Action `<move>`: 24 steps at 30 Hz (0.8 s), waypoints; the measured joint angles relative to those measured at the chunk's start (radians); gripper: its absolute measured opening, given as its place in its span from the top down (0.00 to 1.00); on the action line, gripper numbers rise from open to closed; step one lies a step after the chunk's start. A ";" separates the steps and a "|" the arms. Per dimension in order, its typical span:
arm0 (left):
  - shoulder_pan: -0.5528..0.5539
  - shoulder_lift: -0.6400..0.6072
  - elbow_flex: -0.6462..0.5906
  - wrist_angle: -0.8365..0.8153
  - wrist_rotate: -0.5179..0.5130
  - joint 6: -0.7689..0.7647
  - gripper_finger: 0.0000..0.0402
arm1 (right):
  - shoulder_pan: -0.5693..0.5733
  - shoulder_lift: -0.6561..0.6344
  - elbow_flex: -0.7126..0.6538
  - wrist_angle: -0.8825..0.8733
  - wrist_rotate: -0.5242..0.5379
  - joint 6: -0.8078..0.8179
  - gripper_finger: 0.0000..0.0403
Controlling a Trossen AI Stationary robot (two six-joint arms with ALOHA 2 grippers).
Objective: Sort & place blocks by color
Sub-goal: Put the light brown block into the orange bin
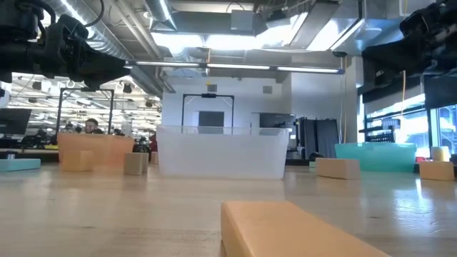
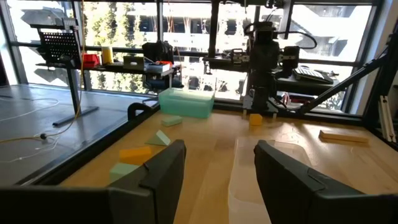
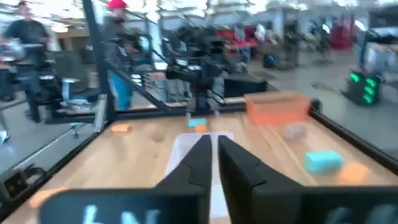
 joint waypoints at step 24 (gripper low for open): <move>0.000 0.000 0.000 0.000 0.000 0.000 0.55 | 0.000 0.694 0.843 -0.970 0.236 0.222 1.00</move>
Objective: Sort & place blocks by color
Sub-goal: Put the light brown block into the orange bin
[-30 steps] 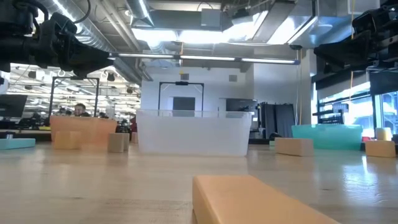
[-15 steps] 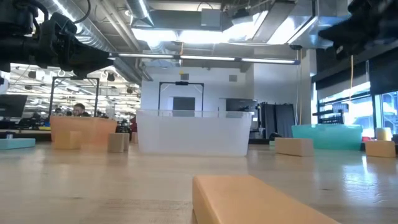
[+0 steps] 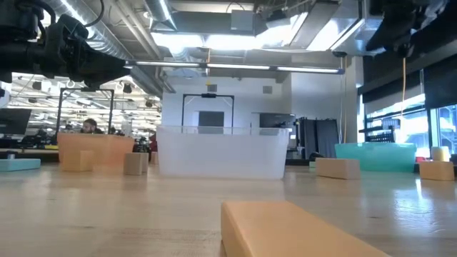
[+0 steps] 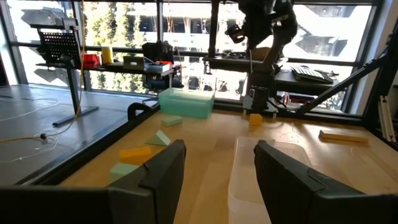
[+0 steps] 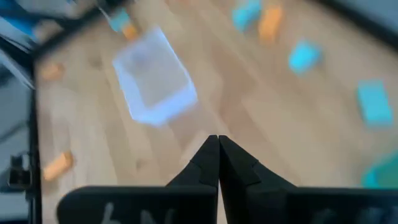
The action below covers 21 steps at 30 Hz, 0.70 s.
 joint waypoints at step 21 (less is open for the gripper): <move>0.000 0.000 0.000 0.000 -0.058 0.014 0.55 | -0.003 0.487 0.301 -0.224 -0.072 0.265 0.75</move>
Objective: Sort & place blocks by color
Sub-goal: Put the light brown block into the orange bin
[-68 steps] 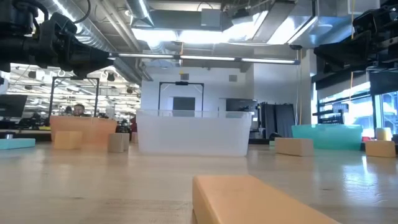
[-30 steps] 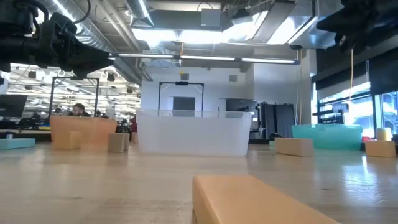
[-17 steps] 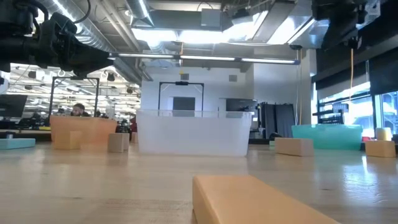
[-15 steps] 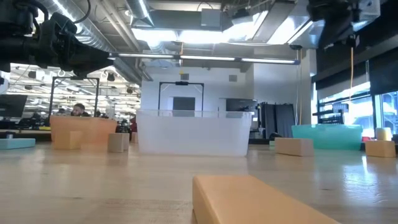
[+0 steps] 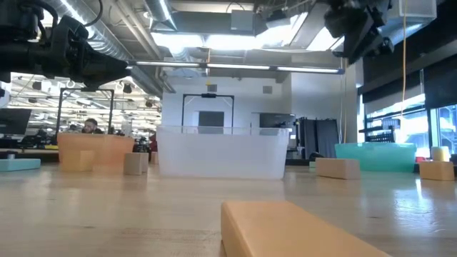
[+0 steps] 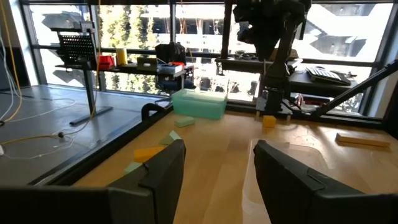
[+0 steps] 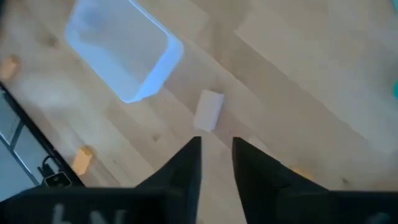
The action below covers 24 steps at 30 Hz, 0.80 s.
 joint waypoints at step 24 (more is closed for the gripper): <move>0.000 0.000 0.000 0.005 0.011 0.014 0.55 | 0.010 0.343 -0.002 0.042 -0.071 0.203 0.48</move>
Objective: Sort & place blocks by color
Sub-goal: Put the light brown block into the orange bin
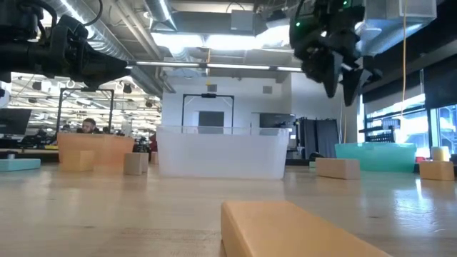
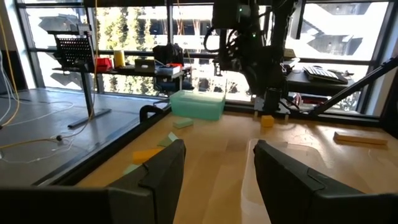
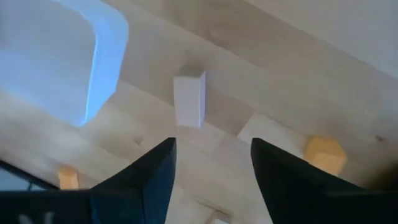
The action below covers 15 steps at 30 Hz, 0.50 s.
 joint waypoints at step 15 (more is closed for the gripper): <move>0.000 0.000 0.000 -0.001 0.108 0.057 0.55 | 0.159 0.188 0.000 0.116 0.053 0.009 0.48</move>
